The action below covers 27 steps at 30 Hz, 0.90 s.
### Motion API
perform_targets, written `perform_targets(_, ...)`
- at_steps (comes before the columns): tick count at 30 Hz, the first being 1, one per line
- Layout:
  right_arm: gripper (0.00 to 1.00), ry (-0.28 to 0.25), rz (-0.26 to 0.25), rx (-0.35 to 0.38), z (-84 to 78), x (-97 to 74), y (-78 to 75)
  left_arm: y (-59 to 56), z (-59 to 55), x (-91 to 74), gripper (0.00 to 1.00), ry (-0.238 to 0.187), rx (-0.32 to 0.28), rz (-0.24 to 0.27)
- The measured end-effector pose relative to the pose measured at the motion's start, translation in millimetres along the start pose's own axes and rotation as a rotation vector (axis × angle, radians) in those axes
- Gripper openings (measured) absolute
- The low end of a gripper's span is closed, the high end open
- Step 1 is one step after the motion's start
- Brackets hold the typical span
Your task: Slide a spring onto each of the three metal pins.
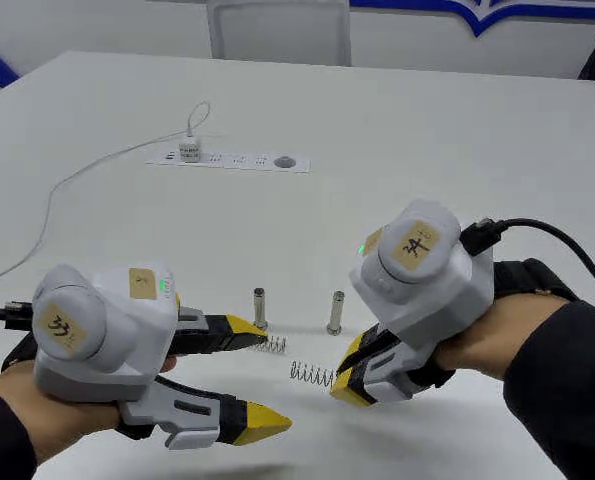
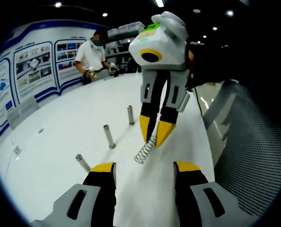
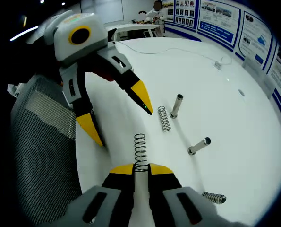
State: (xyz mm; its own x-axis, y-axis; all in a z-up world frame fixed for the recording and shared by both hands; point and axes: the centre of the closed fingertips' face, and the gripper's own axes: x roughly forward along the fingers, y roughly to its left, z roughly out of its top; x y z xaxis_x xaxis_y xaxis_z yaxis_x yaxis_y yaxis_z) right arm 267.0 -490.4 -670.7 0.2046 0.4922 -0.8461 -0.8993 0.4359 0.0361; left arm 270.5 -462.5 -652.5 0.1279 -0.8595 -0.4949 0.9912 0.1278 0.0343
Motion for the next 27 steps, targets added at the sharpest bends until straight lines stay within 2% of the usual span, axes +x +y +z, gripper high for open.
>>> perform_targets(9,0.11,0.023,0.037,-0.034,6.3,0.0,14.5,-11.0,-0.3,8.6,0.31,0.014,0.107,-0.042)
perform_targets(17,0.11,0.023,0.049,-0.047,12.1,-5.4,21.1,-11.3,-1.5,10.1,0.14,0.02,0.164,-0.041)
perform_targets(21,0.11,0.007,0.043,-0.052,18.2,-11.0,21.7,-11.2,-1.9,10.0,0.14,0.022,0.163,-0.04)
perform_targets(27,0.11,-0.069,0.033,-0.063,41.1,-24.1,24.7,-13.3,-1.3,10.5,0.12,0.014,0.151,-0.047)
